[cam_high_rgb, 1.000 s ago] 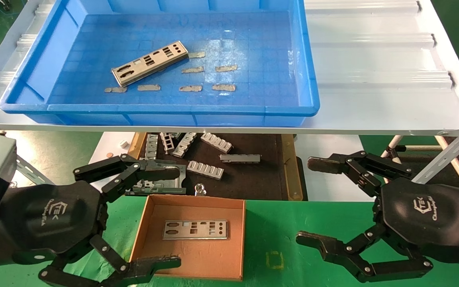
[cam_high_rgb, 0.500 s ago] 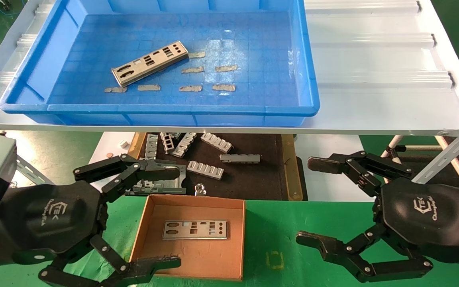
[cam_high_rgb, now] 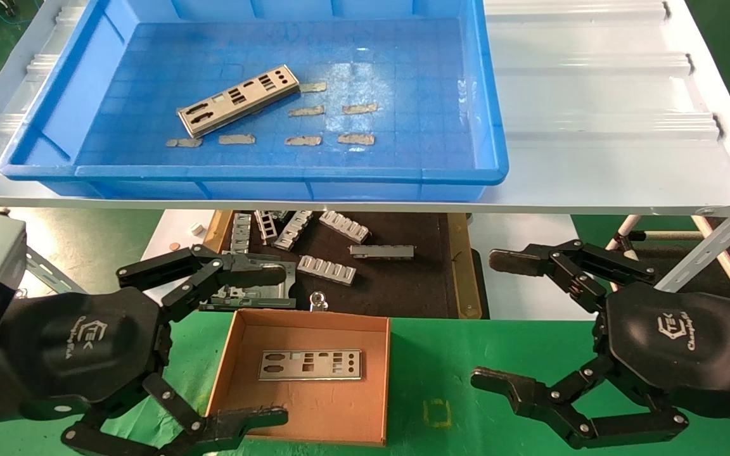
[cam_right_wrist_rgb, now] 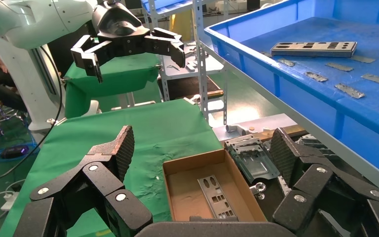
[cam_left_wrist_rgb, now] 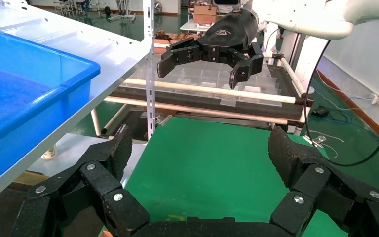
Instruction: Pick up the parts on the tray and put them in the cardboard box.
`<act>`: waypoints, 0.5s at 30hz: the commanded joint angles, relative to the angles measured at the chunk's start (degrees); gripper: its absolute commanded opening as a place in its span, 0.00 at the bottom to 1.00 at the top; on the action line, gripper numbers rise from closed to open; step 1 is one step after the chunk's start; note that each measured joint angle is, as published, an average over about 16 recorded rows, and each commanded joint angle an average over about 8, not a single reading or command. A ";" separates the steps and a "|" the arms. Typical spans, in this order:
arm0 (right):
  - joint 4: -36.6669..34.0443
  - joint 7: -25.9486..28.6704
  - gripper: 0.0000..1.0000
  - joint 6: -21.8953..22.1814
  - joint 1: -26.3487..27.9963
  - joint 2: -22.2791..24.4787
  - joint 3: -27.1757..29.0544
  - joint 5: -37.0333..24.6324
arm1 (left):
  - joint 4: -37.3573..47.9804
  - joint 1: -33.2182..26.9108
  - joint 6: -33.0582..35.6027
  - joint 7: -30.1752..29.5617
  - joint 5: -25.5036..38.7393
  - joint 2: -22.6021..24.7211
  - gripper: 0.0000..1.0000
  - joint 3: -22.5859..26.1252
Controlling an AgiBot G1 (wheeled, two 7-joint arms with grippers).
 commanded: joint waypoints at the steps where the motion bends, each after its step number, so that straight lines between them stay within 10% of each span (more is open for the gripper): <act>1: 0.00 0.00 1.00 0.00 0.00 0.00 0.00 0.00 | 0.00 0.00 0.00 0.00 0.00 0.00 1.00 0.00; 15: 0.00 0.00 1.00 0.00 0.00 0.00 0.00 0.00 | 0.00 0.00 0.00 0.00 0.00 0.00 1.00 0.00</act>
